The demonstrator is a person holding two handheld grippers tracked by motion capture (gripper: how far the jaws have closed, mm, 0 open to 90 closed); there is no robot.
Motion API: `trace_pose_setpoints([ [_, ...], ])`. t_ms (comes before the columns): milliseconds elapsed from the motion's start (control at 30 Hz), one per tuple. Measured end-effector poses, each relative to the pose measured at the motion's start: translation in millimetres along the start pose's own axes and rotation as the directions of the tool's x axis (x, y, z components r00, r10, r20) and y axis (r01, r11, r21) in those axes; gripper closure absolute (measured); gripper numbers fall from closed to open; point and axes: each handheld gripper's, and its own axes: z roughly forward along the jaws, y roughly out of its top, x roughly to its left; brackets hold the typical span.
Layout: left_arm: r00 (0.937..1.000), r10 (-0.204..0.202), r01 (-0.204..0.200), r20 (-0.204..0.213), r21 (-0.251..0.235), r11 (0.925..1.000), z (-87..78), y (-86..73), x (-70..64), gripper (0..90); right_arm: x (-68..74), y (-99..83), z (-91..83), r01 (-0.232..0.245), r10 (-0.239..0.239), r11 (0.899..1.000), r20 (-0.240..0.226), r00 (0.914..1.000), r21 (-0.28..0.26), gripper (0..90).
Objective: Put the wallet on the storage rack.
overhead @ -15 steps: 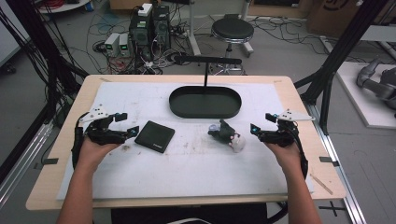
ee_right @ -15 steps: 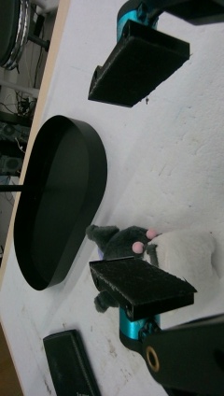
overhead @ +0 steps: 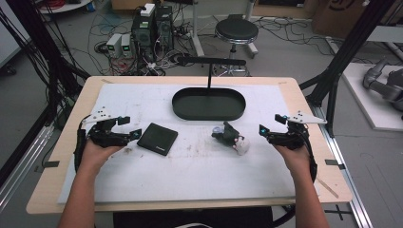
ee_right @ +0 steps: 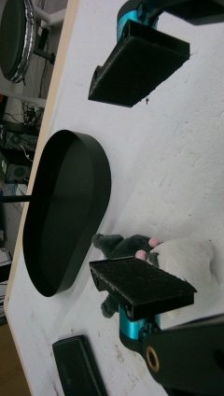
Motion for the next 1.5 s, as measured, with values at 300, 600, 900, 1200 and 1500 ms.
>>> trace_pose_setpoints([
  [300,1.0,-0.003,0.003,0.002,-0.005,1.0,-0.4,-0.1,0.6,16.2,1.1,0.8,0.9,0.005,-0.005,1.0,-0.002,1.0,0.003,16.4],
  [600,1.0,0.004,-0.004,0.003,0.03,0.9995,3.8,-2.1,1.3,16.4,5.1,1.0,3.3,0.045,-0.046,0.999,0.028,0.9986,0.021,16.5],
  [900,0.9982,-0.06,0.059,0.006,0.09,0.9941,17.6,-18.0,12.7,16.4,6.8,0.5,7.9,0.06,-0.061,0.997,0.026,0.9978,0.046,16.5],
  [1200,0.9972,-0.075,0.075,-0.008,0.126,0.9892,34.1,-24.8,13.9,17.4,5.4,-0.1,8.1,0.055,-0.057,0.997,0.024,0.9981,0.052,16.5],
  [1500,0.9945,-0.079,0.089,-0.069,0.151,0.9845,45.0,-27.4,12.7,26.4,6.2,-2.0,9.1,0.061,-0.062,0.996,0.018,0.9979,0.059,16.5],
])
